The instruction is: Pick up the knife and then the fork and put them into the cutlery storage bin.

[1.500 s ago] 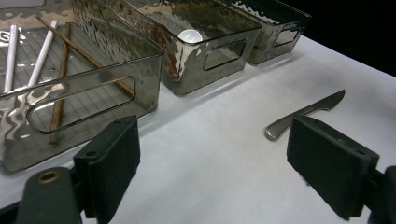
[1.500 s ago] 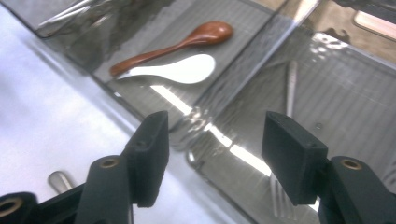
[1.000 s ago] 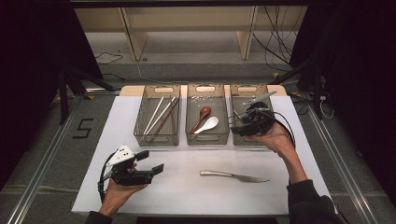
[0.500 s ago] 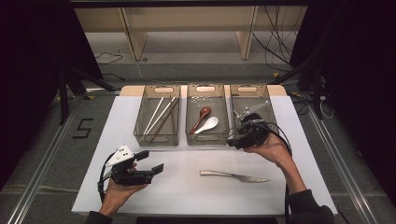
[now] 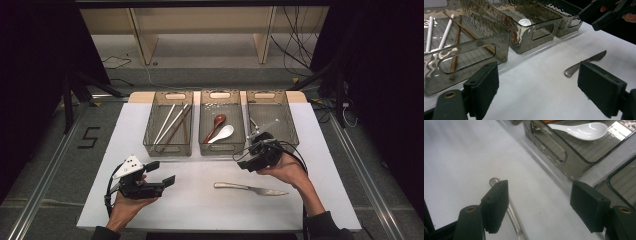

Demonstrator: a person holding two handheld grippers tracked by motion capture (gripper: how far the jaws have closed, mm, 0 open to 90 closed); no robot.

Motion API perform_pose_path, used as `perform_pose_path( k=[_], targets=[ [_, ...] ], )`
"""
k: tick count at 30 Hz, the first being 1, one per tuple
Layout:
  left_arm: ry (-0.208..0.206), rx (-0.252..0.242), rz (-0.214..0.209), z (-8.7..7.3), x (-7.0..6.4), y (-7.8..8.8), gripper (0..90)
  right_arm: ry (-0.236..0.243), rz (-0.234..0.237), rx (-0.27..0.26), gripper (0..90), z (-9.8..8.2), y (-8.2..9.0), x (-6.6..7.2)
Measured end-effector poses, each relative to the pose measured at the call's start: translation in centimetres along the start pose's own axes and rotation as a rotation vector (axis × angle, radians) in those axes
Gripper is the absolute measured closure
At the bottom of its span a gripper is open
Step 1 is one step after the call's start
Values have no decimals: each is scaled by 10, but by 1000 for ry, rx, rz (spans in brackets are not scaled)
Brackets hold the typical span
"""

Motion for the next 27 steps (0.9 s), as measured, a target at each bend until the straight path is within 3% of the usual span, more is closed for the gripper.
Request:
perform_pose_path(
  k=[27],
  targets=[
    [-4, -3, -3, 0, 0, 0, 169, 36, 26, 98, 266, -16, -18, 15]
  ],
)
Point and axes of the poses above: each handheld gripper's, and its own axes: y roughly backward along the jaws, z roughly out of its top, x roughly to its left, the point moved 3 cm from there along -y, roughly forward along the jaws, and after that the axes turned 7 degrees about -y, right-handed, at the moved point
